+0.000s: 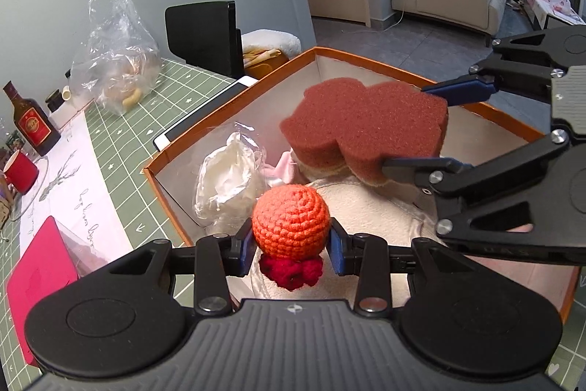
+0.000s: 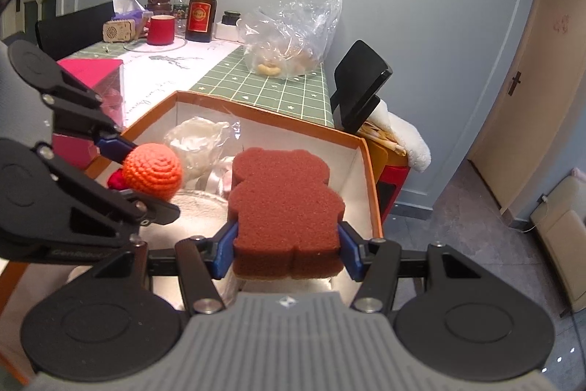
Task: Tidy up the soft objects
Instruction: 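Carry the sponge and crocheted ball over the shoebox with both tools, then open both tools to drop the sponge and ball into the shoebox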
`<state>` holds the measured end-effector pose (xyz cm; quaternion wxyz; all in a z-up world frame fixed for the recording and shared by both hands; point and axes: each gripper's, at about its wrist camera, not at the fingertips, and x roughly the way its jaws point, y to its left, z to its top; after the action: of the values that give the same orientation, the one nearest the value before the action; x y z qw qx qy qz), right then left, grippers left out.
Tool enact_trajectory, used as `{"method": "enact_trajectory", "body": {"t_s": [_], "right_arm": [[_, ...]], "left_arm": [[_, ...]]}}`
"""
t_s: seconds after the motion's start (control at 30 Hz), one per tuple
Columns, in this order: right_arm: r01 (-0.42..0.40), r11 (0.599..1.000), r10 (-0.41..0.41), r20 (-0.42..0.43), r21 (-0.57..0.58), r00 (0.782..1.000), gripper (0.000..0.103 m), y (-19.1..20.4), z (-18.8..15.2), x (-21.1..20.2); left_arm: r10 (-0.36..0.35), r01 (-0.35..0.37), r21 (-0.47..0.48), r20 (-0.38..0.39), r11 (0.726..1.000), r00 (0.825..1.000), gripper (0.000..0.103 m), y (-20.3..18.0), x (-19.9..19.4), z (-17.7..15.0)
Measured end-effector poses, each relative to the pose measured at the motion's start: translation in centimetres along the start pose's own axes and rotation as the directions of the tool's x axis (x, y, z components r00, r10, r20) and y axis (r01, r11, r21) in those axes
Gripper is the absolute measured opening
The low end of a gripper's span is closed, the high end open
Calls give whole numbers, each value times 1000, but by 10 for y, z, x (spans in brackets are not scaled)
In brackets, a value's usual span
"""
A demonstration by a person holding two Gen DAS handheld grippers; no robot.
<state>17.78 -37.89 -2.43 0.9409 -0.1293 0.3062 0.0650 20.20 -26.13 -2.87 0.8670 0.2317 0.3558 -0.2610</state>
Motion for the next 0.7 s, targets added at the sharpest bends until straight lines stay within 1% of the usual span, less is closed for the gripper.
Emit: {"method": "enact_trajectory", "body": {"t_s": [0.17, 0.37, 0.5, 0.6, 0.67, 0.7], "right_arm": [[4, 1000, -4, -7, 1, 1000, 57, 0, 6, 10], [-15, 1000, 12, -103, -25, 995, 58, 3, 11, 25], [-26, 1000, 24, -131, -14, 991, 58, 1, 11, 29], [-37, 999, 38, -141, 9, 989, 58, -3, 10, 31], [-42, 999, 45, -146, 20, 988, 58, -4, 9, 31], [-43, 999, 46, -144, 24, 989, 62, -5, 9, 31]], "left_arm": [[-6, 6, -6, -13, 1000, 1000, 45, 5, 8, 2], [-2, 2, 4, -62, 1000, 998, 45, 5, 23, -1], [-1, 5, 41, -77, 999, 997, 46, -4, 28, -4], [5, -1, 50, -80, 999, 997, 46, -7, 30, -5], [15, -11, 55, -79, 998, 997, 49, -7, 31, -4], [18, -14, 56, -78, 998, 997, 51, -7, 31, -4]]}}
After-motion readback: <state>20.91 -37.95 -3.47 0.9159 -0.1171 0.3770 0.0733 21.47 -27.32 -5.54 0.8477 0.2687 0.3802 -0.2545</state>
